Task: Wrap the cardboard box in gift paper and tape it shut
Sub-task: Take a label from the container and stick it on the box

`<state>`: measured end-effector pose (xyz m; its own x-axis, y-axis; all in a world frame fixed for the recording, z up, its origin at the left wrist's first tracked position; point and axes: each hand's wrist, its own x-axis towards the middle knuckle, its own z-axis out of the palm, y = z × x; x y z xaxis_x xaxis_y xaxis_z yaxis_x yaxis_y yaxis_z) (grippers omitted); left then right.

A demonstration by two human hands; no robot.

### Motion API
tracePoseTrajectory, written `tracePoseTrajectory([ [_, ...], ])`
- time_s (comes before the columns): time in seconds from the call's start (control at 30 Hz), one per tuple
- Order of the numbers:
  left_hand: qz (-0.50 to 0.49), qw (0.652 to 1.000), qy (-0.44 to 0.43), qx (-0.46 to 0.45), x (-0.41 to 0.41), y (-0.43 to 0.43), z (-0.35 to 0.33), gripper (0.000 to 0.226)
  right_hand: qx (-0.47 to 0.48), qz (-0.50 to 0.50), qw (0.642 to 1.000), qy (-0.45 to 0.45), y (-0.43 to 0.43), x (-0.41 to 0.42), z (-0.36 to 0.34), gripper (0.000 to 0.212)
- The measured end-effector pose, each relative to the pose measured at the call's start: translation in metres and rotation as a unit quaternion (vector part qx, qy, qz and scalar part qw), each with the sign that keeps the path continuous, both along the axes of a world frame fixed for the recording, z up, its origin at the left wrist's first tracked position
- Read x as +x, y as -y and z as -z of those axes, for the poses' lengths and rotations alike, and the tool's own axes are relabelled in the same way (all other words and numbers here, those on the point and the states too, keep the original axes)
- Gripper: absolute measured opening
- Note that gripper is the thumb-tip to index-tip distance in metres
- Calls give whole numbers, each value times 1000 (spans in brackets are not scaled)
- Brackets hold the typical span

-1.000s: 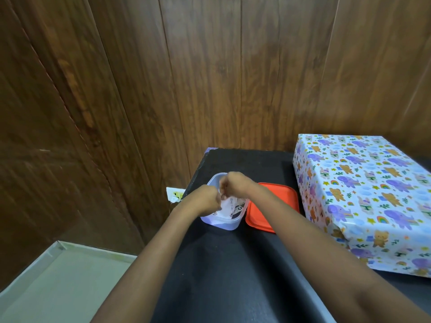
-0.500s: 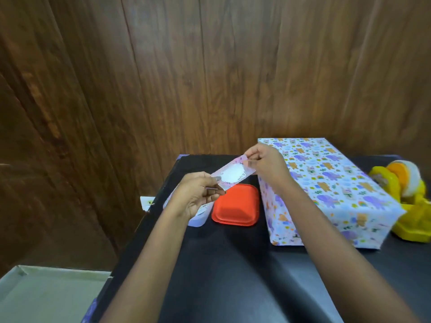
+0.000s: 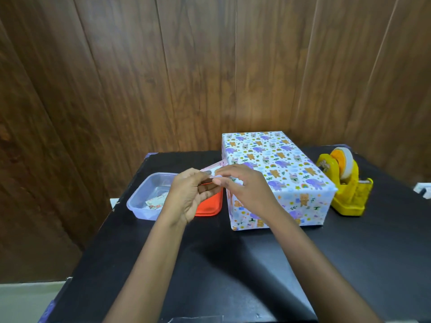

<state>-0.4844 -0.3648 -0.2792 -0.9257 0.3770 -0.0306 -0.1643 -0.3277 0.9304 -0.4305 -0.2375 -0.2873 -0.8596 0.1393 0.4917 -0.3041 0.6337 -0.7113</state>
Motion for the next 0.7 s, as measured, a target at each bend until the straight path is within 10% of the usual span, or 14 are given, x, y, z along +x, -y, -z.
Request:
tracePoseTrajectory([
  [0.5, -15, 999, -29, -16, 38, 8, 26, 17, -3, 45, 999, -25, 14, 12, 22, 11],
  [0.7, 5, 994, 17, -107, 49, 43, 46, 23, -138, 91, 986, -12, 11, 19, 17, 16],
])
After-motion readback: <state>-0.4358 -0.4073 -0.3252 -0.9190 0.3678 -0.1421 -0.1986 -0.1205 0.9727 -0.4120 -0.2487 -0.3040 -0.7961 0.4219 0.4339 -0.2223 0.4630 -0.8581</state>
